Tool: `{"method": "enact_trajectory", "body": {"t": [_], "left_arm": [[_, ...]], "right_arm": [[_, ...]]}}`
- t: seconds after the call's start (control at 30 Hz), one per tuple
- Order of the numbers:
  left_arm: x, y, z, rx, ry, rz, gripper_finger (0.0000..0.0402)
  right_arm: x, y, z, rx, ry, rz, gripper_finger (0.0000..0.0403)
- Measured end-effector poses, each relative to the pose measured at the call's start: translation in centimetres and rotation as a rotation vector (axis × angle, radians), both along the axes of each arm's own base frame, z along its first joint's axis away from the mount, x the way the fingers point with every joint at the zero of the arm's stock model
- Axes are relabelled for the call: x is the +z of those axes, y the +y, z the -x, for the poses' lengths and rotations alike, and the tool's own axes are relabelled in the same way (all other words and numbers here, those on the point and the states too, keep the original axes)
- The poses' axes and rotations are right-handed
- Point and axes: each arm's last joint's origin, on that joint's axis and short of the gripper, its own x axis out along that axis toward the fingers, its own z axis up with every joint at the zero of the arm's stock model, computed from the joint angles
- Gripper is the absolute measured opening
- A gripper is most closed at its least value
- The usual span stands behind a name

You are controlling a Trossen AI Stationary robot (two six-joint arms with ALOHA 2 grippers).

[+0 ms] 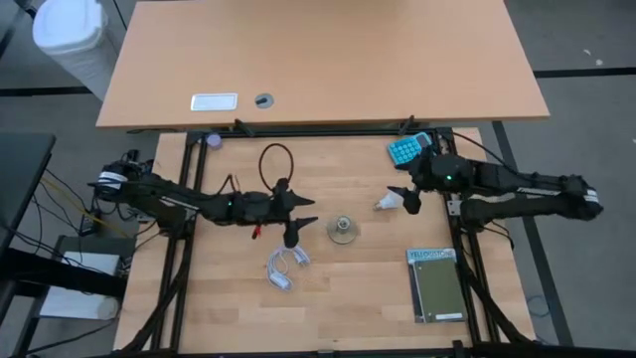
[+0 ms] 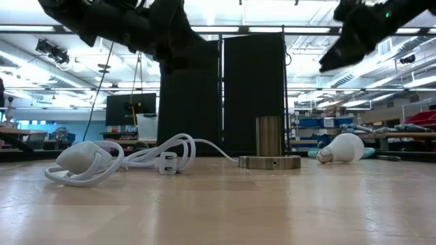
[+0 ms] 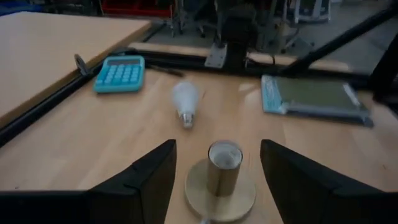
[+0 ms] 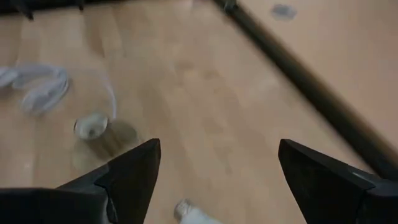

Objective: Screw lightbulb
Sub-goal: Insert the lightbulb into the socket

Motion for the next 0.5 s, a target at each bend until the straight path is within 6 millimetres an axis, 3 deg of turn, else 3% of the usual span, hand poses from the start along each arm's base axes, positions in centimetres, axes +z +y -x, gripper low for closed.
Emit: {"method": "enact_trajectory", "body": {"t": [0.2,0.37,0.5], "left_arm": [[-0.8,0.2,0.3,0.054,0.085,-0.032,0.0238],[-1.1,0.2,0.1,0.051,0.093,-0.004,0.0244],[-3.0,0.1,-0.6,0.047,0.149,-0.014,0.0259]], "right_arm": [[-1.8,-1.9,-0.6,0.004,0.088,-0.074,0.0329],[-2.9,-2.3,-0.8,0.051,0.188,-0.134,0.0329],[-4.1,-2.4,-0.9,0.064,0.315,-0.125,0.0329]]}}
